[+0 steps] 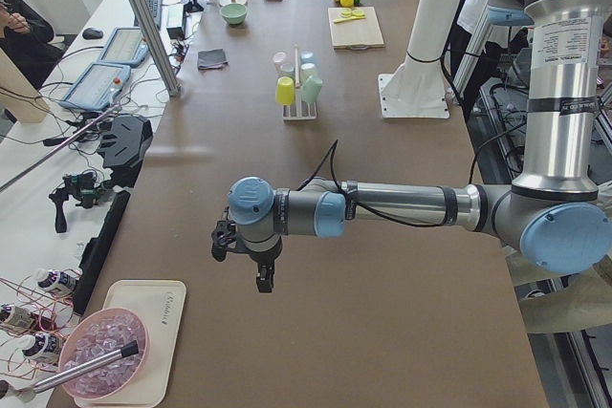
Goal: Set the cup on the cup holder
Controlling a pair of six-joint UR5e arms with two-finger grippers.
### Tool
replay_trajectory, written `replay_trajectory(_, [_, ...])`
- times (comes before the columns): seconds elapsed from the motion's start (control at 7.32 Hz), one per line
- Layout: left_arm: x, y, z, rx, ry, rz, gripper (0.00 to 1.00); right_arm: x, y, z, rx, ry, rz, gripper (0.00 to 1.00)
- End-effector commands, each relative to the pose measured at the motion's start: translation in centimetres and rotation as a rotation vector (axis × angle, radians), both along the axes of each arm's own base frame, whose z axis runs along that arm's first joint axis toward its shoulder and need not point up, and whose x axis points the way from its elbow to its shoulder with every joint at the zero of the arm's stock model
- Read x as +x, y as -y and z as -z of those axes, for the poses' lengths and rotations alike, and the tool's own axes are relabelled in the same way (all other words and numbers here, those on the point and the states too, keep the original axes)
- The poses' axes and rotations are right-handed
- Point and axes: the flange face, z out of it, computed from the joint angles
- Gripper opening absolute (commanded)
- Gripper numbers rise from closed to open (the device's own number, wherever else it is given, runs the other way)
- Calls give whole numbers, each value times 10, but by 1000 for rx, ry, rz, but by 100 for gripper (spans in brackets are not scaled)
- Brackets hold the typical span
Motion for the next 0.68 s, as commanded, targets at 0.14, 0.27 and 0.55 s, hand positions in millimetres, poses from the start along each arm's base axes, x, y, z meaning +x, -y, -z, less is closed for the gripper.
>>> replay_trajectory(0.14, [1, -8, -1, -10, -41, 2, 98, 1, -6, -12, -15, 7, -94, 100])
replay_trajectory(0.27, [1, -3, 17, 25, -55, 5, 98, 0, -4, -11, -15, 18, -98, 100])
replay_trajectory(0.55, [2, -1, 20, -23, -59, 34, 98, -2, -2, -9, -3, 47, -100, 100])
